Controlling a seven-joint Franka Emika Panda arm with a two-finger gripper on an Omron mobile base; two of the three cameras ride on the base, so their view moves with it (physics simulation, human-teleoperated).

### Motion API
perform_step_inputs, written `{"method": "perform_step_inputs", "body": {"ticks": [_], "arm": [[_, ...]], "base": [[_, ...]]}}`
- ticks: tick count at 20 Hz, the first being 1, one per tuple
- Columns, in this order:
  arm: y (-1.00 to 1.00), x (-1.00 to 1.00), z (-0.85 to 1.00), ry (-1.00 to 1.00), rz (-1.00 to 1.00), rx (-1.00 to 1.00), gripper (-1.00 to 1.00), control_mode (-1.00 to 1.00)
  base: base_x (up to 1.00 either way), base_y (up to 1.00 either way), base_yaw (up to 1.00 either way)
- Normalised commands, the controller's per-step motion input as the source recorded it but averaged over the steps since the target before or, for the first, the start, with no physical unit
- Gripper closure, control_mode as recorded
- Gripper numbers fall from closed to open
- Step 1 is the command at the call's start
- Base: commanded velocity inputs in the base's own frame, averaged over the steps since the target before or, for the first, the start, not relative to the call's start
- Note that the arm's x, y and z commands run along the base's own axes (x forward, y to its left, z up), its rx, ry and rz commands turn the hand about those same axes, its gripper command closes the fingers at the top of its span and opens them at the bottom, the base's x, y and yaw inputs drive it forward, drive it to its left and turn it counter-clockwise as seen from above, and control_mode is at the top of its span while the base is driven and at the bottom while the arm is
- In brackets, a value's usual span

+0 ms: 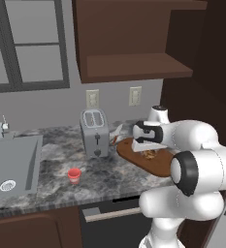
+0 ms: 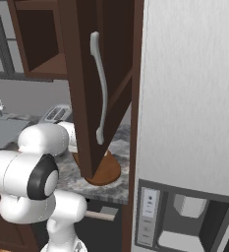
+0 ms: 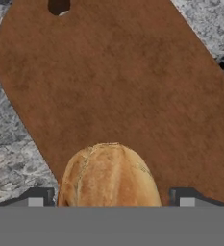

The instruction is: Pick the bread, place it on the cutting board, pick the jam, place it on the counter, and close the cabinet.

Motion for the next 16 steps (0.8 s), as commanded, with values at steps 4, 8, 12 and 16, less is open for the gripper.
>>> {"method": "perform_step_inputs", "body": {"ticks": [4,8,12,16], "arm": [[0.0,-0.15,0.0,-0.02,0.0,0.0,-1.0,-1.0],[-0.05,-0.14,0.11,-0.09,0.0,0.0,-1.0,-1.0],[-0.08,-0.09,0.21,-0.08,0.0,0.0,-1.0,-1.0],[-0.08,-0.08,0.24,-0.08,0.0,0.0,-1.0,-1.0]], "base": [[0.0,0.0,0.0],[0.0,0.0,0.0],[0.0,0.0,0.0],[0.0,0.0,0.0]]}}
